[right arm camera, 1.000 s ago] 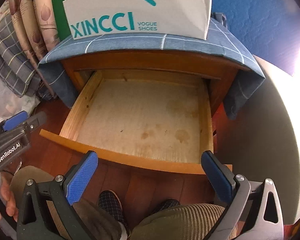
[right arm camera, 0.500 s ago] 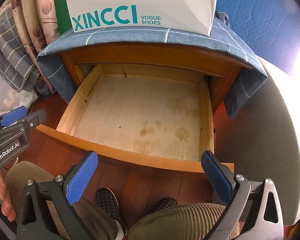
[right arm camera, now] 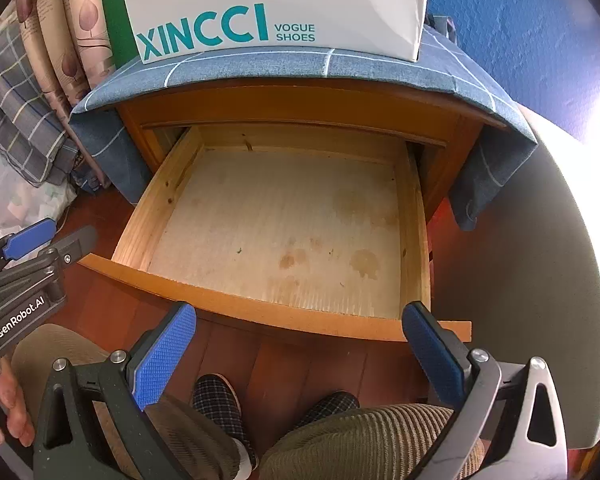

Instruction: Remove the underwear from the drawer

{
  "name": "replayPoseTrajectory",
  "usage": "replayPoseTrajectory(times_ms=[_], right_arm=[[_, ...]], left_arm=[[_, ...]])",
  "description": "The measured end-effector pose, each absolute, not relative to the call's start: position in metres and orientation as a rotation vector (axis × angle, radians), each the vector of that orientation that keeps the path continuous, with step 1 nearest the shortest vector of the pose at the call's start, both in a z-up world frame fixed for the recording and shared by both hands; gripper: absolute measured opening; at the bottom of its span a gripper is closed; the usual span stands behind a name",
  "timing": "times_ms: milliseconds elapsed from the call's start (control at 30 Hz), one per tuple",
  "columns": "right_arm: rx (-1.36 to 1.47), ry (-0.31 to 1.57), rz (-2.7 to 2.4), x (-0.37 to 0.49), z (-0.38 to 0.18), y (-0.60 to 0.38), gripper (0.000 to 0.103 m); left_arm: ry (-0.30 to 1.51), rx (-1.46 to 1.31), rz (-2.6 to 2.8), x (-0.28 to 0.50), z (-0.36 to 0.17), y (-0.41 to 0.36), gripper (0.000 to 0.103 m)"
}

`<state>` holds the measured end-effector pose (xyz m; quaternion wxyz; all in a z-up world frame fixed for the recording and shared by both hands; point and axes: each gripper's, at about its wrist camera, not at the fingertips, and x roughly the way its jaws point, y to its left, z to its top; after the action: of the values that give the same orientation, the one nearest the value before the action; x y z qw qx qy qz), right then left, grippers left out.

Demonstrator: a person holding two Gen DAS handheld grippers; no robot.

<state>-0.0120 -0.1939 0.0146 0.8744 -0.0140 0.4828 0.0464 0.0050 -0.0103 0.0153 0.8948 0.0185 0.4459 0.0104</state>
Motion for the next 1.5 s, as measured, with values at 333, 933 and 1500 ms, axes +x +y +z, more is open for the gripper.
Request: replayPoseTrajectory(times_ms=[333, 933, 1500], right_arm=[[-0.033, 1.016, 0.092, -0.0116, 0.0141, -0.1925, 0.102], [-0.032, 1.022, 0.085, -0.0115, 0.0135, -0.1926, 0.102], [-0.031, 1.023, 0.083, -0.0112, 0.0134, -0.1922, 0.102]], left_arm=[[0.932, 0.048, 0.022, 0.0066, 0.0125, -0.0135, 0.062], [0.939, 0.055, 0.011, 0.0053, 0.0103, -0.0154, 0.063], [0.939, 0.062, 0.004, 0.0053, 0.0093, -0.0156, 0.063]])
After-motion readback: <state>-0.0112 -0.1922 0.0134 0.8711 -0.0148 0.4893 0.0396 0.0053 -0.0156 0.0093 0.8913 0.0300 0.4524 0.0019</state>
